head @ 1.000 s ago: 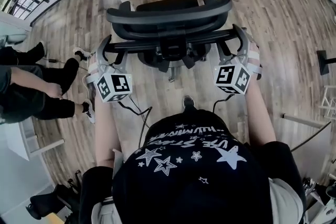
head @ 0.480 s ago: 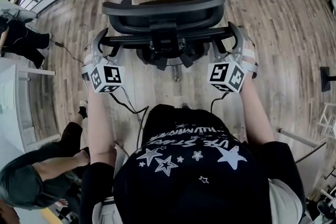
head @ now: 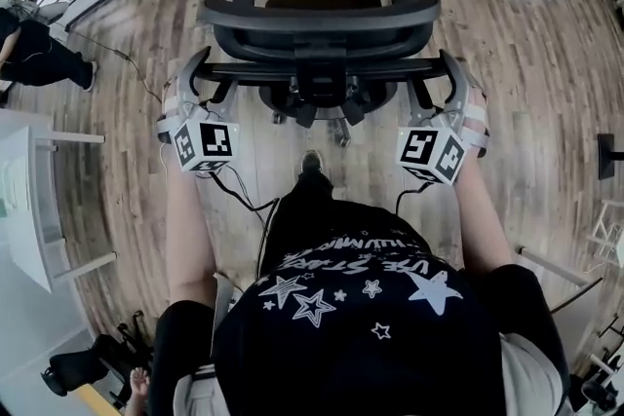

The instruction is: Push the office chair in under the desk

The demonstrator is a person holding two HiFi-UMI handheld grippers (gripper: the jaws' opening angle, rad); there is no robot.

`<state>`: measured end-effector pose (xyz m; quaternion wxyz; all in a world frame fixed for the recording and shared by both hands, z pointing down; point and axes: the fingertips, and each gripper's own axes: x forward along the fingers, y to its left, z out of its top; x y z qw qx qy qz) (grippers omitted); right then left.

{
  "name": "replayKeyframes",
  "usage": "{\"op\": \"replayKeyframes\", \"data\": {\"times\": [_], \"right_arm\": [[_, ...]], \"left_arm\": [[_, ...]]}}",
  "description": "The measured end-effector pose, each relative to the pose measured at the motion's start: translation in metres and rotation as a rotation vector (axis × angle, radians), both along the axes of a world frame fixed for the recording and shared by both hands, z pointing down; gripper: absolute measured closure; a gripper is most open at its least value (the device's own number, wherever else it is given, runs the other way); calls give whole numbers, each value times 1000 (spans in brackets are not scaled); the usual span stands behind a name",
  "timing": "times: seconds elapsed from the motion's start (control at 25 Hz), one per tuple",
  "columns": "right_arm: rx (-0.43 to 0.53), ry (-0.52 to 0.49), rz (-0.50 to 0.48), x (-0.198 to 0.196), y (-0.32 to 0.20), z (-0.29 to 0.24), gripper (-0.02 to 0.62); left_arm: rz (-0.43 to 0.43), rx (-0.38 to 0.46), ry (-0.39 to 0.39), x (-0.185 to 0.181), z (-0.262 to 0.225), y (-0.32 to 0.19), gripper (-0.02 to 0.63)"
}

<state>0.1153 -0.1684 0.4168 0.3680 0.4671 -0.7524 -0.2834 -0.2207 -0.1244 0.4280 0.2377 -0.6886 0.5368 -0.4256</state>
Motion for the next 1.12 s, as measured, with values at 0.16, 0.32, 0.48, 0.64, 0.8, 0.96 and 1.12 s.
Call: {"op": "replayKeyframes", "data": {"times": [0.16, 0.32, 0.48, 0.64, 0.8, 0.96, 1.12], "right_arm": [[-7, 12, 31, -17, -20, -1, 302], [-18, 17, 66, -31, -48, -2, 301], [-6, 14, 93, -36, -57, 0, 301], [3, 13, 123, -36, -69, 5, 301], [4, 16, 150, -47, -100, 2, 301], [-1, 25, 173, -58, -115, 2, 301], [-2, 29, 185, -63, -139, 2, 301]], "left_arm": [[29, 3, 4, -18, -1, -29, 318], [49, 7, 4, -32, -3, -60, 318], [72, 30, 5, -37, -1, -75, 318], [96, 43, 2, -37, 1, -91, 318], [111, 56, 4, -49, -3, -126, 318], [129, 62, 8, -60, -3, -141, 318], [138, 72, 20, -65, -4, -164, 318]]}}
